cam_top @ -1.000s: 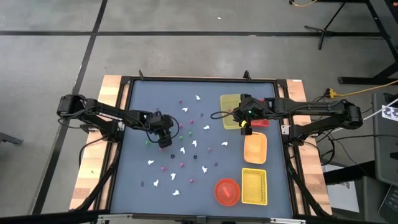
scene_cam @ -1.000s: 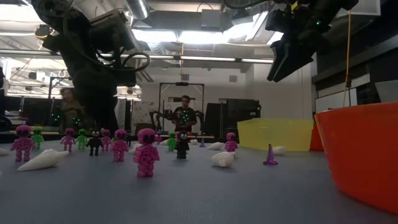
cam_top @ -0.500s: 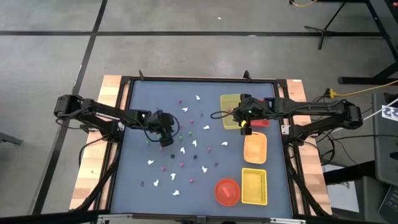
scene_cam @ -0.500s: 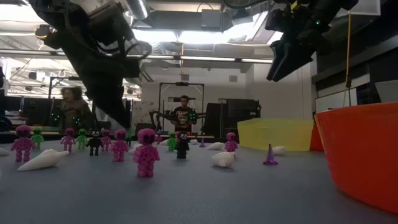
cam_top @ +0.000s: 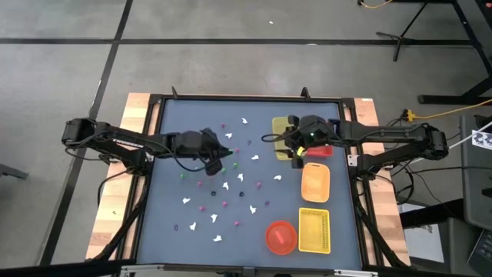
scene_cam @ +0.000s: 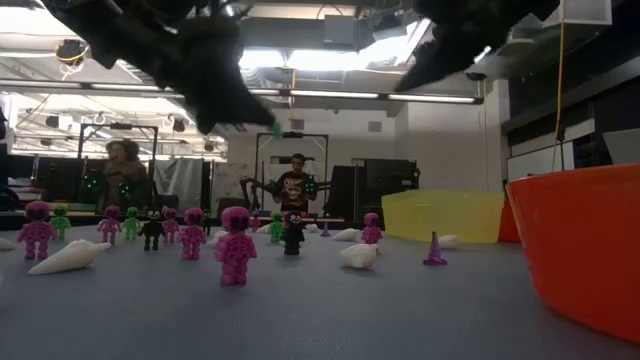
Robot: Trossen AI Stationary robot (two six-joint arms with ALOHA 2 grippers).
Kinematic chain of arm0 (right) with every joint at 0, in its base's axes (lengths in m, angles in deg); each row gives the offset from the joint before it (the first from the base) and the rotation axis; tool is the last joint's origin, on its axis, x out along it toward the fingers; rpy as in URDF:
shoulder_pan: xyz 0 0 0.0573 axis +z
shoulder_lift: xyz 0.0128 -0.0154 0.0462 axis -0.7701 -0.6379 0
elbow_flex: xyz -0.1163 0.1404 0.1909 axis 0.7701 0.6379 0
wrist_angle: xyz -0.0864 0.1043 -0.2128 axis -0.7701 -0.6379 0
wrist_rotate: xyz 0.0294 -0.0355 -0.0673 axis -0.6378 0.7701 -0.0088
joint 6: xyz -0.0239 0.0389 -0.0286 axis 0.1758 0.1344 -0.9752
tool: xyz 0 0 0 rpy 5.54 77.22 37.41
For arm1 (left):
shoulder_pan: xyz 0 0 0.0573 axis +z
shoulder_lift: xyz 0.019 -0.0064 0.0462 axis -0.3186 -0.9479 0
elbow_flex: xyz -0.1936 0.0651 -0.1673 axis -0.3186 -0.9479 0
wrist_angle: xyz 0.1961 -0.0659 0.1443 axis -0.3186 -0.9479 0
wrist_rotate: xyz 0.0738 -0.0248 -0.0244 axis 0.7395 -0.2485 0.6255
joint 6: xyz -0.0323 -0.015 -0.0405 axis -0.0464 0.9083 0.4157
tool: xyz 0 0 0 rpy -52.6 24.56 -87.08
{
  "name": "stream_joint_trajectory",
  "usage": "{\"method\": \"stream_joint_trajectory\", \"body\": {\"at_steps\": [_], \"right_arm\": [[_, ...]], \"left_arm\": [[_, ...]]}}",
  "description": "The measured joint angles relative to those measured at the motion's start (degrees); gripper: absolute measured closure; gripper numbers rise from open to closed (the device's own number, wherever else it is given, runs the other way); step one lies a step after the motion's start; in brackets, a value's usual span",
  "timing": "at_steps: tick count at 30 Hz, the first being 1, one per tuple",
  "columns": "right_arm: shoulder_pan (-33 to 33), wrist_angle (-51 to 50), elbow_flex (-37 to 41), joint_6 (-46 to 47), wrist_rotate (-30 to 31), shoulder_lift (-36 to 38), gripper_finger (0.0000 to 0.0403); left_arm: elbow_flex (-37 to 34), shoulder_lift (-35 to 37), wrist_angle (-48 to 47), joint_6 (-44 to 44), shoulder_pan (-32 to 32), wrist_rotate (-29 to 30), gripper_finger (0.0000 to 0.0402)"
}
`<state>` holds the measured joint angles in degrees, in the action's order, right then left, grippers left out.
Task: Sort Halloween decoration
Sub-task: Put the green skeleton toy into the middle yellow bin
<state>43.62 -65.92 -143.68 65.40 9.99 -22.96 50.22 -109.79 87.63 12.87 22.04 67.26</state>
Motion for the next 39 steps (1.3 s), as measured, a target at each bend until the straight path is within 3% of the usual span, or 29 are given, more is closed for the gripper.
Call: {"method": "stream_joint_trajectory", "body": {"at_steps": [11,24,31,39], "right_arm": [[0.0,16.6,0.0,0.1,-3.3,-3.7,0.0217],[0.0,16.1,0.0,0.1,-3.8,-4.9,0.0217],[0.0,16.1,0.0,0.7,-3.9,-4.9,0.0217],[0.0,17.0,0.0,11.3,-11.6,-4.9,0.0217]], "left_arm": [[0.0,0.0,15.1,-0.1,-0.1,0.3,0.0381],[0.0,-2.8,23.1,-0.1,-7.2,0.5,0.0381],[0.0,-5.1,26.3,-0.1,-11.0,4.6,0.0381],[0.0,-5.4,27.2,-1.9,-11.5,6.6,0.0381]]}}
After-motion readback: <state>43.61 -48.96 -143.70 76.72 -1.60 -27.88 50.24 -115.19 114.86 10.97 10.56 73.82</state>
